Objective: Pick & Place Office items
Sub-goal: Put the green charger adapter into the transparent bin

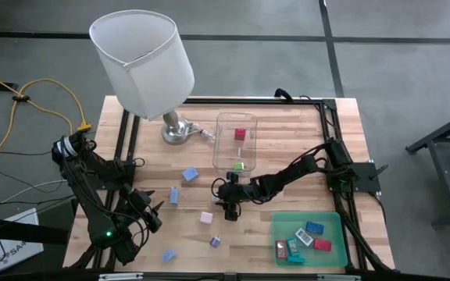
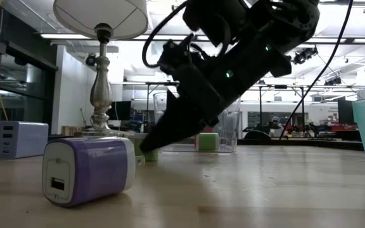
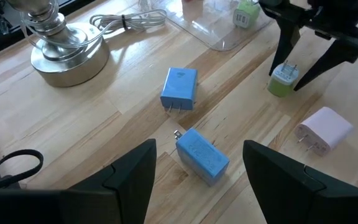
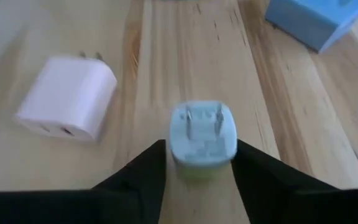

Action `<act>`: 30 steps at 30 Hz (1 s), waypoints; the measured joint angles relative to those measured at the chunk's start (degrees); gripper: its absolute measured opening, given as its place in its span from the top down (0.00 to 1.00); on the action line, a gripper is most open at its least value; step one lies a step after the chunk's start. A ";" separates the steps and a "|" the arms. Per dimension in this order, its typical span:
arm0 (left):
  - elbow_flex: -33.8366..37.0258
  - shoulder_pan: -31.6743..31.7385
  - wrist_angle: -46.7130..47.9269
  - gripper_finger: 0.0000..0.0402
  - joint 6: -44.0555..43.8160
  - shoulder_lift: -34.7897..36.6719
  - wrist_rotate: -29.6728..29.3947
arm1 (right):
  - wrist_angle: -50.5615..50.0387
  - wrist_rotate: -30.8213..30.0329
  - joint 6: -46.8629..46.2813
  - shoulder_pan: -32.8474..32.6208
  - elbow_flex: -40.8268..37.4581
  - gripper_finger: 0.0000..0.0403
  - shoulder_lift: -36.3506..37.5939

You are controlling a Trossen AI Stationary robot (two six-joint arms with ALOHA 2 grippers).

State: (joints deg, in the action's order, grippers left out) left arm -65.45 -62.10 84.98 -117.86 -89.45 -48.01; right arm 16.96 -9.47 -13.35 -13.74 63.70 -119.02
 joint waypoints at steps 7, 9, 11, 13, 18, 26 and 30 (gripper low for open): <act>0.00 -0.01 0.01 0.42 0.00 0.00 0.00 | -0.05 -0.04 0.33 0.00 -0.02 0.70 -0.11; 0.00 -0.01 0.01 0.42 0.00 -0.01 0.00 | 0.04 -0.03 0.33 0.00 -0.02 0.71 -0.11; 0.00 -0.01 0.01 0.42 0.00 0.00 0.02 | -0.03 -0.03 0.33 0.00 -0.02 0.70 -0.11; 0.00 0.01 0.01 0.42 0.00 0.00 0.02 | 0.02 -0.03 0.33 0.00 -0.02 0.68 -0.11; 0.00 -0.01 0.01 0.42 0.00 0.00 0.01 | 0.06 -0.57 0.38 -0.02 -0.02 0.67 -0.11; 0.00 0.00 0.01 0.42 0.00 0.00 0.02 | 2.37 -0.97 1.49 -0.17 -0.07 0.67 0.83; 0.00 0.01 0.01 0.42 0.00 0.00 0.02 | 2.72 0.11 1.67 -0.28 -0.02 0.67 3.70</act>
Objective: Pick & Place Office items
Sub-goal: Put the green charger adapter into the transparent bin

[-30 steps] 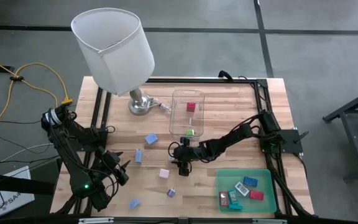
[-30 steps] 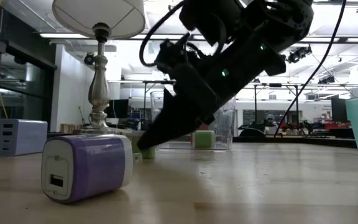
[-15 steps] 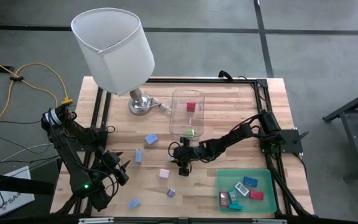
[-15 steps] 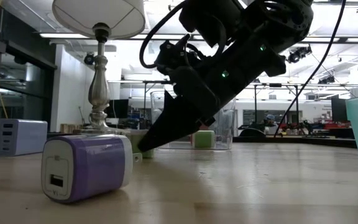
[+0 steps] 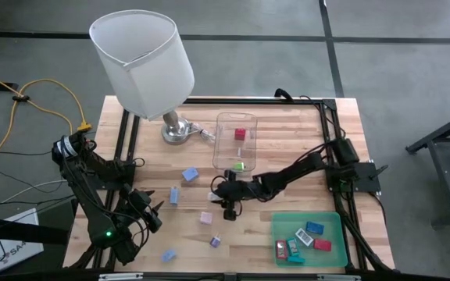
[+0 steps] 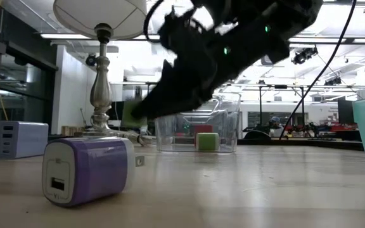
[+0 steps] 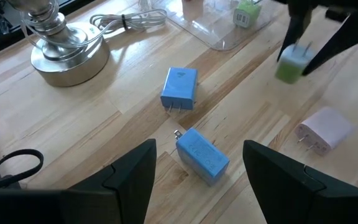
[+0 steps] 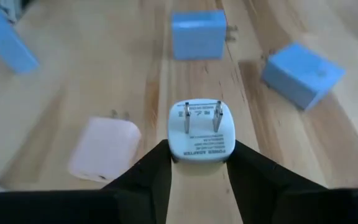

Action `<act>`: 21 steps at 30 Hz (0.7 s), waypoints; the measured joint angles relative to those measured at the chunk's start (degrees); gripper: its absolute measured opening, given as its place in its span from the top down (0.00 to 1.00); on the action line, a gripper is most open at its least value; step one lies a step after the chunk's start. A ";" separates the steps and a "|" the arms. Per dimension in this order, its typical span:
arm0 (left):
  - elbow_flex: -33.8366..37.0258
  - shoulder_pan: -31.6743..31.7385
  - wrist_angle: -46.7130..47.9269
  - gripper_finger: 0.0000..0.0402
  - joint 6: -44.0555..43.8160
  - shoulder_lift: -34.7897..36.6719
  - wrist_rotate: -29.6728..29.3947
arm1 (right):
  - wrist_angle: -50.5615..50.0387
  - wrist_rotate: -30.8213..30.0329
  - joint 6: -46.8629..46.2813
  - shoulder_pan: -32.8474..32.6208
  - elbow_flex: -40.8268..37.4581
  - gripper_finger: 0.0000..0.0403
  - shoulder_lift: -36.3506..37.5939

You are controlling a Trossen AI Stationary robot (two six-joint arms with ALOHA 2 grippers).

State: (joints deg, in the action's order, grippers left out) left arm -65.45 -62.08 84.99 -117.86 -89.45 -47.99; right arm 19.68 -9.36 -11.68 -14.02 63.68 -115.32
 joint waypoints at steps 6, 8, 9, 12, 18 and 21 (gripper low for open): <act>0.00 -0.02 0.00 0.42 0.00 0.00 0.00 | -5.00 0.47 2.51 -0.26 0.11 0.67 7.92; 0.00 -0.02 0.00 0.42 0.00 0.00 0.00 | -7.23 0.56 2.97 0.14 0.07 0.67 10.49; 0.00 -0.01 -0.04 0.42 0.00 0.00 0.00 | -8.68 0.69 2.97 0.32 0.09 0.67 11.86; 0.00 -0.01 -0.04 0.42 0.00 -0.01 -0.02 | -13.12 0.58 3.11 1.08 0.00 0.67 15.95; 0.00 -0.02 0.03 0.42 0.00 0.00 0.07 | -18.05 1.53 3.67 1.77 0.02 0.67 20.38; 0.00 -0.01 0.02 0.42 0.00 -0.02 0.07 | -19.14 1.40 4.22 1.75 0.04 0.67 20.42</act>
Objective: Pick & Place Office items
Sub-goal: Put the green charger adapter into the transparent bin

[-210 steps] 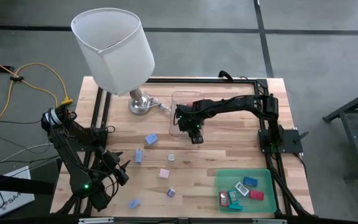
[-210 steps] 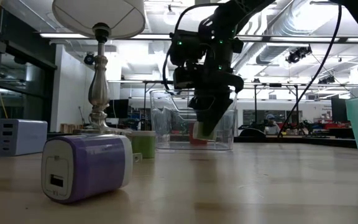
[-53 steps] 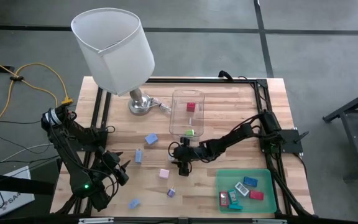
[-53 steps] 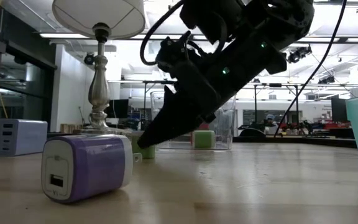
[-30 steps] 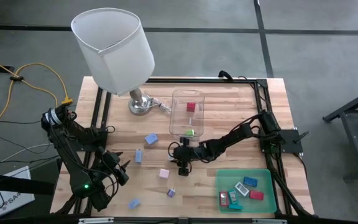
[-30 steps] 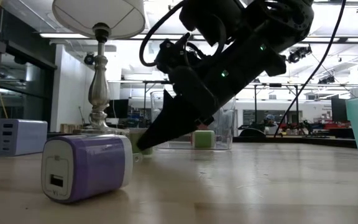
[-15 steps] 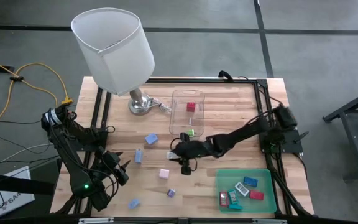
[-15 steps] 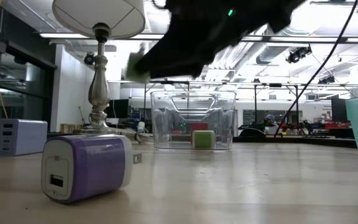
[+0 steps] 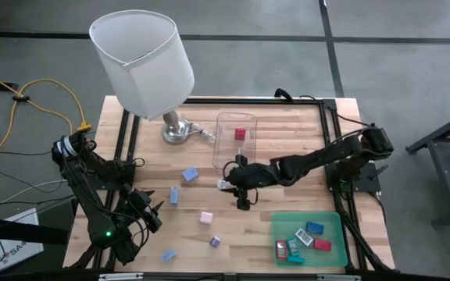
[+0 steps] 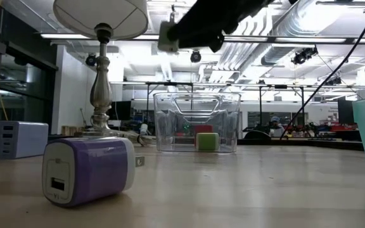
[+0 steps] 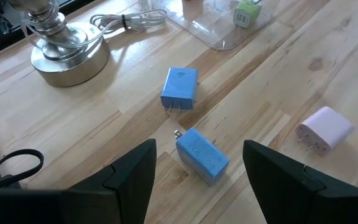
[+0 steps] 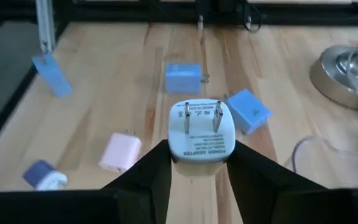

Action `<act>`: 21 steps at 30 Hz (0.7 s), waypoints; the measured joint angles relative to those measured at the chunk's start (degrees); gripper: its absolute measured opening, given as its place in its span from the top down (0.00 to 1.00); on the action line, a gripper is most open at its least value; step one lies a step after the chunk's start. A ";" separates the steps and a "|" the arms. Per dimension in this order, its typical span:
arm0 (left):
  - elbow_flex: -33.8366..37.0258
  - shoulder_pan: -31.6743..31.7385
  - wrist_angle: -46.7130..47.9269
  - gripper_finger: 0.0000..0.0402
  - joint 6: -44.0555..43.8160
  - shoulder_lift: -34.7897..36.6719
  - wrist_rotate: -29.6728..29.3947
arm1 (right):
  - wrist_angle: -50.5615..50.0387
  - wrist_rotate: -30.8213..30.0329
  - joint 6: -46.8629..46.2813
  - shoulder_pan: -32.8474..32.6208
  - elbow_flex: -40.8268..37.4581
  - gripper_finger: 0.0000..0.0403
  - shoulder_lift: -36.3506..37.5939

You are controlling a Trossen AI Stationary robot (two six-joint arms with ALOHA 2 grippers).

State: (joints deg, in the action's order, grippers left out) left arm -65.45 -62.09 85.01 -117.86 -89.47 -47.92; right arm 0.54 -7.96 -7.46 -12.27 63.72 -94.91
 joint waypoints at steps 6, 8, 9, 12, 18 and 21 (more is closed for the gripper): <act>0.00 -0.02 -0.02 0.42 0.00 0.01 -0.06 | -2.77 -0.78 0.24 1.69 -0.02 0.67 -0.05; 0.00 -0.02 -0.02 0.42 0.00 -0.01 -0.06 | -3.49 -0.67 0.24 3.37 -0.02 0.67 -0.05; 0.00 -0.02 -0.02 0.42 0.00 -0.01 -0.08 | -3.66 -0.54 0.24 4.39 -0.02 0.67 -0.05; 0.00 -0.02 -0.02 0.42 0.00 -0.01 -0.09 | -4.96 2.09 0.29 8.40 -0.02 0.67 -0.05; 0.00 0.01 -0.02 0.42 0.00 -0.01 -0.09 | -8.02 8.64 4.18 17.23 -0.02 0.67 -0.06; 0.00 -0.01 -0.02 0.42 0.00 -0.01 -0.08 | -10.23 12.35 4.31 20.79 -0.02 0.67 -0.07</act>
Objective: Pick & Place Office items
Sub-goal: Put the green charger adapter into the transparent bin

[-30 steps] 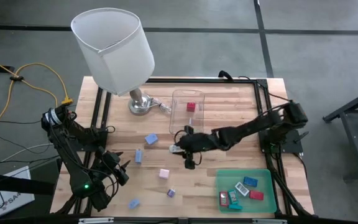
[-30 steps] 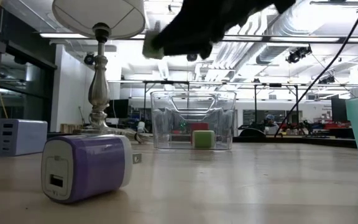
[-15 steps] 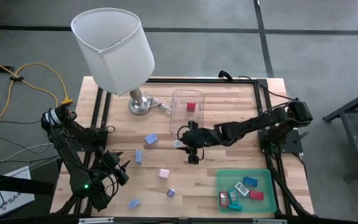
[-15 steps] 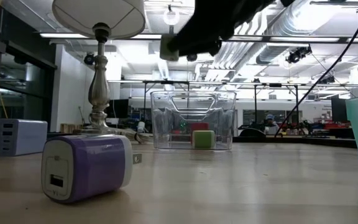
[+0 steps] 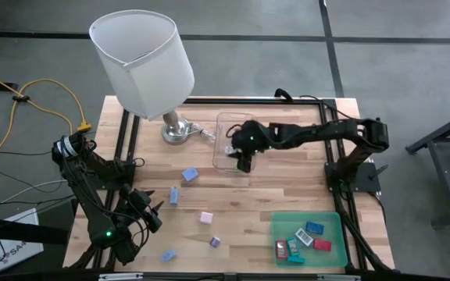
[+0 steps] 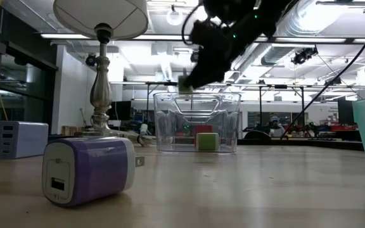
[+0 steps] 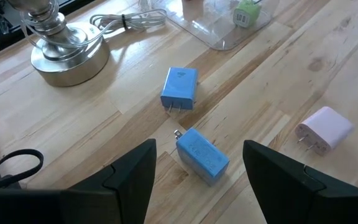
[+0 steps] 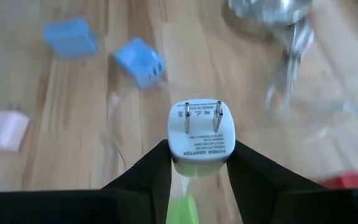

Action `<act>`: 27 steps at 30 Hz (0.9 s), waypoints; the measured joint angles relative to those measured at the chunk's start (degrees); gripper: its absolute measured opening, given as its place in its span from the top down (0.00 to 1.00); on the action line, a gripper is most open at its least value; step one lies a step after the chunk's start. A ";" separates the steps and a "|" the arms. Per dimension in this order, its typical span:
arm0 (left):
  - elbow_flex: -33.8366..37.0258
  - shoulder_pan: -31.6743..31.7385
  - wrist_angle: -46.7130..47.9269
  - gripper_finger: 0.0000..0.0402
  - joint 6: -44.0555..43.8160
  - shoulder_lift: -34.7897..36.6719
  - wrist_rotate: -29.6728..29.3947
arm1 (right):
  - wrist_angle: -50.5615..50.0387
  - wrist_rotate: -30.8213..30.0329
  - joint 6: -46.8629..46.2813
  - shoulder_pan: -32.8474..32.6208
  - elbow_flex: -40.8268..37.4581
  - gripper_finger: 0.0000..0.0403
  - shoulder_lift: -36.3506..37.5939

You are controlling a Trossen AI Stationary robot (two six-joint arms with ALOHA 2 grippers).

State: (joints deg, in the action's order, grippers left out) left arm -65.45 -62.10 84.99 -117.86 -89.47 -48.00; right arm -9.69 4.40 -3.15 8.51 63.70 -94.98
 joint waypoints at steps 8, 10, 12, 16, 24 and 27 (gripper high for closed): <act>0.00 0.01 0.00 0.42 0.00 0.00 0.00 | -10.57 6.29 1.57 5.12 0.00 0.70 0.00; 0.00 0.00 0.00 0.42 0.00 0.00 0.00 | -12.84 7.92 2.10 5.97 0.00 0.70 -0.02; 0.00 0.00 0.00 0.42 0.00 0.00 0.01 | -14.20 9.43 3.28 6.74 0.00 0.69 -0.02; 0.00 0.01 0.00 0.42 0.00 0.00 0.01 | -14.36 11.03 6.09 7.60 0.00 0.68 -0.02; 0.00 0.01 0.01 0.42 0.00 0.00 0.01 | -22.11 12.67 8.68 9.93 7.43 0.69 -3.28; 0.00 -0.01 0.02 0.42 0.00 0.00 0.01 | -26.81 12.66 9.74 10.69 12.42 0.68 -6.27</act>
State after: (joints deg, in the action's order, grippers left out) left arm -65.45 -62.11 85.01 -117.86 -89.47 -47.99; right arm -36.50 17.06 6.59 19.21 76.12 -101.25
